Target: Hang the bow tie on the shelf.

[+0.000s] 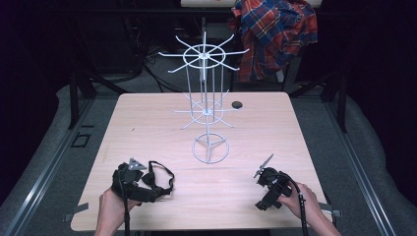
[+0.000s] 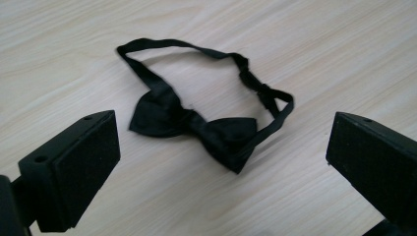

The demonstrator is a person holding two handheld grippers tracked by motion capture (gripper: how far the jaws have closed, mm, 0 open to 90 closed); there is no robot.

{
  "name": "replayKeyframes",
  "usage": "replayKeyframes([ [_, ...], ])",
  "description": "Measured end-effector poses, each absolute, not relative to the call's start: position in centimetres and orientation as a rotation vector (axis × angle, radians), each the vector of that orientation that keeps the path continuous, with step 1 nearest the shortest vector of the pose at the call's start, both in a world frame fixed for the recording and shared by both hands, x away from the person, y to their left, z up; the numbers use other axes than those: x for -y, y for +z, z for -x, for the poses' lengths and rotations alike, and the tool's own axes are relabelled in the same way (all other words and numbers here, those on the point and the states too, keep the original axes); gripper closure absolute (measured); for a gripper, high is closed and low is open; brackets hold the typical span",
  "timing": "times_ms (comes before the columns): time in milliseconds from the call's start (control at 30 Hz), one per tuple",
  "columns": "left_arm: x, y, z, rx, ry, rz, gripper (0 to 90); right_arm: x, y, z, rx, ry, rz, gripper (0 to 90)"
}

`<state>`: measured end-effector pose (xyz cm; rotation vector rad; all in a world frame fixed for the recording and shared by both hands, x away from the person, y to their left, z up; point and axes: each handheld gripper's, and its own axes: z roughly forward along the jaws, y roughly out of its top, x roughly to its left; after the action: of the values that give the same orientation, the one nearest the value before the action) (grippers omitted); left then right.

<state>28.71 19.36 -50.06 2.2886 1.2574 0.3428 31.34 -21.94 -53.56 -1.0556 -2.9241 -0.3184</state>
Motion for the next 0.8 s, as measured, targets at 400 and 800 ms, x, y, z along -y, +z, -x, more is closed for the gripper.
replayKeyframes([
  [400,-15.9,-52.2,-30.5,-1.13,0.281,-2.452,13.8,22.3,-53.6,-30.9,2.921,-0.321,1.048,5.9],
  [800,-15.9,-52.9,-30.9,-1.117,0.215,-2.495,43.1,22.6,-53.4,-30.6,2.93,-0.302,1.061,6.7],
])
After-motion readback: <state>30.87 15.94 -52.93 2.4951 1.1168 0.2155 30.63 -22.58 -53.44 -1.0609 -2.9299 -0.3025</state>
